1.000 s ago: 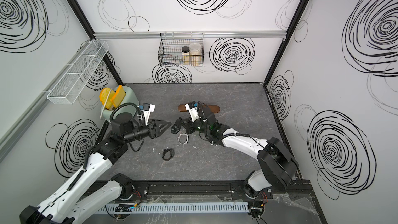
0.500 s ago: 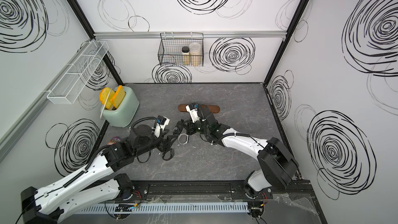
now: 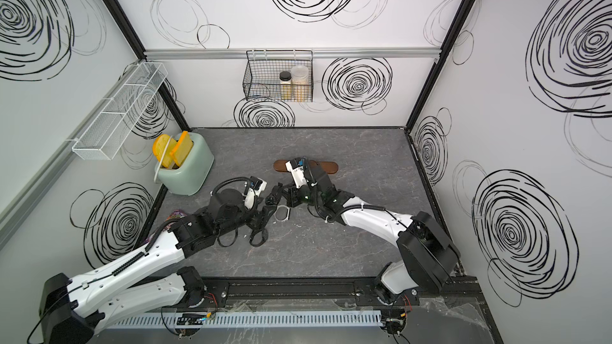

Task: Place watch on stand
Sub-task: Pick up the watch at the center of the board.

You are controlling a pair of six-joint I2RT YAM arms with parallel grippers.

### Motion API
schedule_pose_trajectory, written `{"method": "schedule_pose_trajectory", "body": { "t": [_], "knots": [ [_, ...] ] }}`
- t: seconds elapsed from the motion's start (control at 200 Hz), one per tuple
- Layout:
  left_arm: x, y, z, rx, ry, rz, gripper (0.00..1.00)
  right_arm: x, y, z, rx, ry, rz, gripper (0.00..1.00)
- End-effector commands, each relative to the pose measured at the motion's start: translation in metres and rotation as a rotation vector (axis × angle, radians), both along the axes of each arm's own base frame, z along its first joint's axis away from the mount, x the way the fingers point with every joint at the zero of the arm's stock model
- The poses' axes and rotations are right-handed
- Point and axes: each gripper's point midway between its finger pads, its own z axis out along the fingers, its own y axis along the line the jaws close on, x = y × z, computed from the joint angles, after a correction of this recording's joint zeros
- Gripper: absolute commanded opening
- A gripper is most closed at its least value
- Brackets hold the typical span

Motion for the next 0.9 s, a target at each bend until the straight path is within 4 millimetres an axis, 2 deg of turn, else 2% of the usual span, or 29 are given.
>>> {"method": "schedule_pose_trajectory", "body": {
  "t": [0.0,0.335,0.475,0.675,0.785,0.896],
  "knots": [
    [0.01,-0.007,0.018,-0.029,-0.061,0.005,0.67,-0.003,0.001,0.019,0.027,-0.038,0.018,0.02],
    [0.02,-0.011,0.019,-0.016,-0.068,0.018,0.62,-0.004,0.001,0.021,0.024,-0.045,0.022,0.02],
    [0.02,-0.013,0.017,-0.02,-0.059,0.009,0.55,-0.005,0.001,0.021,0.025,-0.048,0.024,0.02],
    [0.022,-0.012,0.015,-0.026,-0.05,0.017,0.53,-0.005,0.001,0.025,0.026,-0.055,0.026,0.03],
    [0.023,-0.012,0.018,-0.037,-0.053,0.013,0.44,-0.004,0.0,0.025,0.025,-0.056,0.025,0.03],
    [0.024,-0.012,0.017,-0.042,-0.047,0.015,0.41,-0.005,0.0,0.025,0.025,-0.057,0.026,0.03]
  ]
}}
